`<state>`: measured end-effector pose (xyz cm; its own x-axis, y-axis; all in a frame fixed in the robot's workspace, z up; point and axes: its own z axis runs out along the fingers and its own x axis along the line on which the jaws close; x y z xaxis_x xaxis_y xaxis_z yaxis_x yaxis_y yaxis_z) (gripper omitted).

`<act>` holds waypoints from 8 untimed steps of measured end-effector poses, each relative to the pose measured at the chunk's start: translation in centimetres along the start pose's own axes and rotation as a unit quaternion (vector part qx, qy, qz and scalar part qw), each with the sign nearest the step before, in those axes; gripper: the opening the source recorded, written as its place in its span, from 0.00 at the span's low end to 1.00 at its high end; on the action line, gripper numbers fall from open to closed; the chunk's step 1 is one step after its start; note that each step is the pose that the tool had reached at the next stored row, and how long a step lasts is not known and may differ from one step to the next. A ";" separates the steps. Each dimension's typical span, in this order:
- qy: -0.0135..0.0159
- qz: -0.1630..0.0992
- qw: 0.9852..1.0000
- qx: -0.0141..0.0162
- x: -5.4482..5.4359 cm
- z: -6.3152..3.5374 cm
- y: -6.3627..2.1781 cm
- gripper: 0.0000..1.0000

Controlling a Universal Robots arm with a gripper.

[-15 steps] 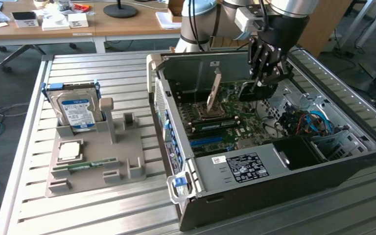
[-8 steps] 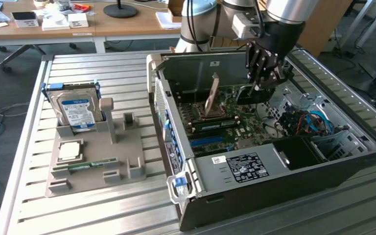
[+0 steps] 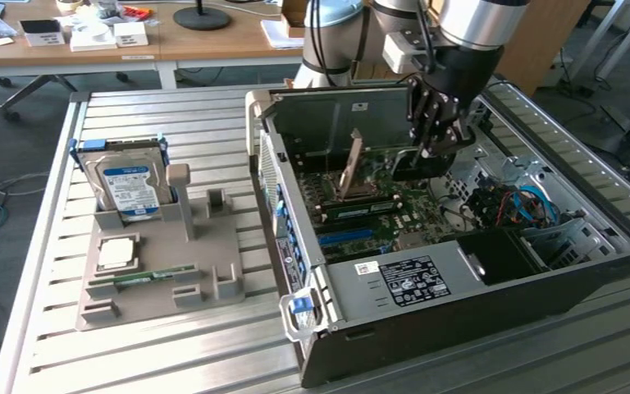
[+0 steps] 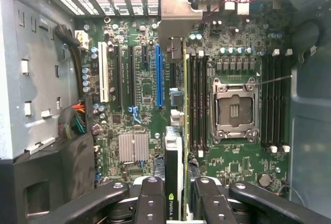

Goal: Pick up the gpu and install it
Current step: 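Insert the gpu into the slot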

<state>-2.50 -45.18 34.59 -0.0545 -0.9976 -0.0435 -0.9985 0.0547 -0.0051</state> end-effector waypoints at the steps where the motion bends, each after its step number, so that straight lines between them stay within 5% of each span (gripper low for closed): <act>1: 0.000 0.000 1.000 0.000 0.0 0.12 0.07 0.27; 8: 0.000 0.000 1.000 0.000 0.0 0.40 0.21 0.27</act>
<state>-2.71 -45.18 34.19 -0.0544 -0.9976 -0.0434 -0.9985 0.0547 -0.0051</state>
